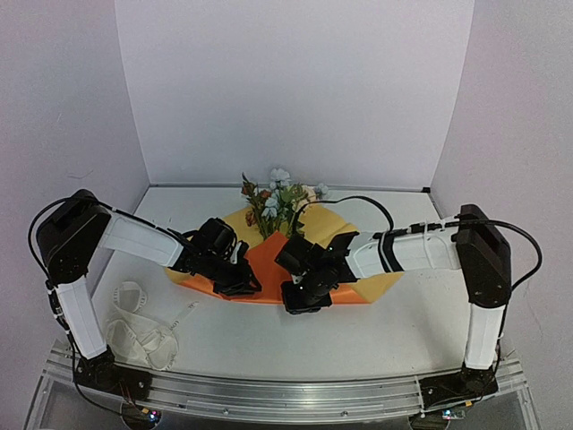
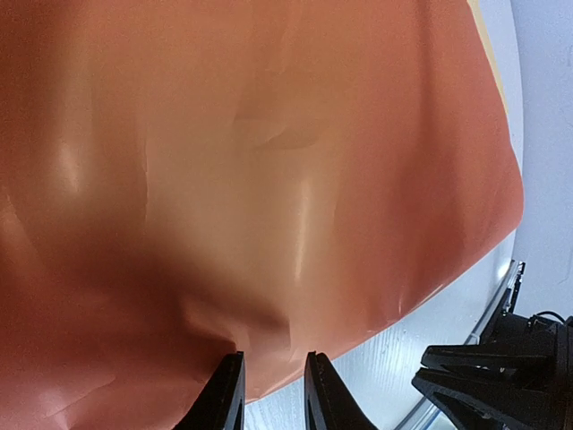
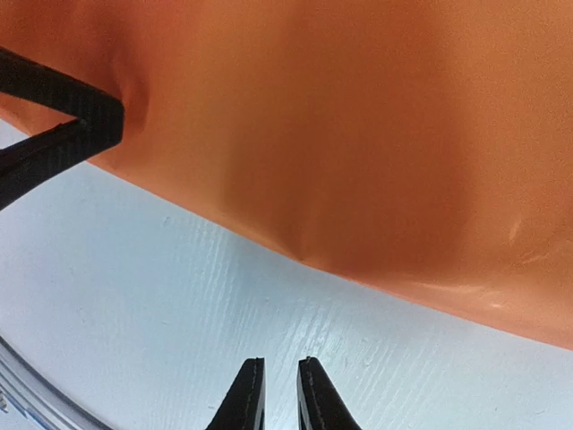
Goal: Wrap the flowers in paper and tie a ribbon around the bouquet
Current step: Press the fold line on the 1/4-folded wrapping paper.
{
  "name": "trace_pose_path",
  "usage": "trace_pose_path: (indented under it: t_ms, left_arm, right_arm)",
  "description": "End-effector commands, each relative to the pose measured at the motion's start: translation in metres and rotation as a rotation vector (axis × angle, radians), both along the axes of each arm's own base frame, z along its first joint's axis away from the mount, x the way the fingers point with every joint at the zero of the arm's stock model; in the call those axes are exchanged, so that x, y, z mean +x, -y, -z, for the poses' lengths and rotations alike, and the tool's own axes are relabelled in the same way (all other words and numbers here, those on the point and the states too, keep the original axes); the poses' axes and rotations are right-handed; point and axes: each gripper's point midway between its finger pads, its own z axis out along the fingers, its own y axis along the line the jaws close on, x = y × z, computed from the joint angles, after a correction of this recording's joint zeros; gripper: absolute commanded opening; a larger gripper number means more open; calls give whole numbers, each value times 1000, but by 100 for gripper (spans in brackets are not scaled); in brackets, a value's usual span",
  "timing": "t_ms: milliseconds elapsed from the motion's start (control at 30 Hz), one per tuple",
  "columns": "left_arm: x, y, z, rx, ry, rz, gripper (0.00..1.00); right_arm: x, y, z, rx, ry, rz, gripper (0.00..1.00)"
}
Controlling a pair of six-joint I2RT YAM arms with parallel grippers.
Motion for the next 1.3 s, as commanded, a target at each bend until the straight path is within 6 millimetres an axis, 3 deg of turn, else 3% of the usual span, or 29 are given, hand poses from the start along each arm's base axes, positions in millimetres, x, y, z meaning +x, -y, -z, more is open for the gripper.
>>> trace_pose_path:
  t_ms: [0,233,467,700,900,1100,1267]
  left_arm:
    - [10,1,-5,5,24,-24,26]
    - [9,0,-6,5,24,-23,26]
    - [9,2,-11,-12,36,-13,26]
    - [7,13,-36,-94,90,53,28]
    - [-7,37,-60,-195,138,204,30]
    - [-17,49,-43,-187,88,242,29]
    - [-14,41,-16,-113,50,192,28]
  right_arm:
    - [20,-8,3,-5,38,24,15]
    - [40,-3,6,-2,35,92,14]
    - [47,1,17,-1,-6,153,13]
    - [48,5,30,-20,-23,176,14]
    - [49,5,36,-27,-35,186,13]
    - [50,6,34,-26,-27,198,13]
    - [49,11,35,-33,-29,210,13]
